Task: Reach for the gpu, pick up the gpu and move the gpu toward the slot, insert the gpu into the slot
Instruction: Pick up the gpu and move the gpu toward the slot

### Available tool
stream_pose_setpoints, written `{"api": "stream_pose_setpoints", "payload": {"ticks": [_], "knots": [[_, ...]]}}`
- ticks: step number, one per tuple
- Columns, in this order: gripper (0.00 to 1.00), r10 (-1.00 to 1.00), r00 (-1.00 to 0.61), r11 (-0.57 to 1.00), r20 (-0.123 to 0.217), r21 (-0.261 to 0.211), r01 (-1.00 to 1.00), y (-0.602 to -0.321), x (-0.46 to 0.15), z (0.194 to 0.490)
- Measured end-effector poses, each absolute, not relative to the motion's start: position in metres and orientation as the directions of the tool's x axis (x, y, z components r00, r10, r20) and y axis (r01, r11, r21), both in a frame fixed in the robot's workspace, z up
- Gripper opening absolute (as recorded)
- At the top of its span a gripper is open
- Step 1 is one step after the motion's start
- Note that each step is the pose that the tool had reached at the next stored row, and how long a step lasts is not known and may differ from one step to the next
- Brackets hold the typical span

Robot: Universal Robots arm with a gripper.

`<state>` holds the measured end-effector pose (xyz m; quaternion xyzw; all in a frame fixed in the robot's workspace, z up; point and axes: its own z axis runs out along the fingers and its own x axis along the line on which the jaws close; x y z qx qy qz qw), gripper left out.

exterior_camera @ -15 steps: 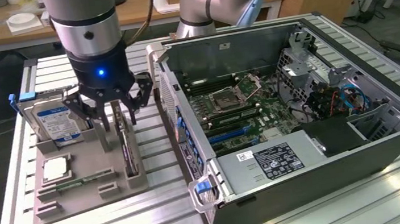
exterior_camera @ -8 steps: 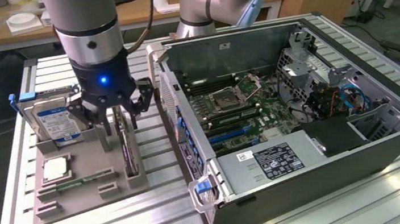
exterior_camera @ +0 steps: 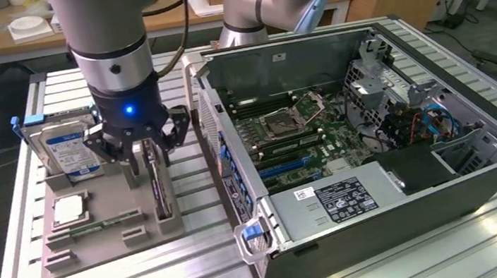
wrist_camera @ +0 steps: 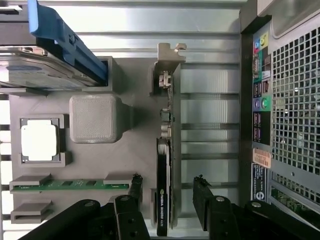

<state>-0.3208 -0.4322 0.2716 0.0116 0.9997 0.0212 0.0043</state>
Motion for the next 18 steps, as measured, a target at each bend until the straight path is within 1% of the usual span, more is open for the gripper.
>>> {"api": "stream_pose_setpoints", "payload": {"ticks": [18], "knots": [[0.53,0.024,-1.000,0.999,-0.008,0.042,0.023,-0.430,-0.321,0.239]]}}
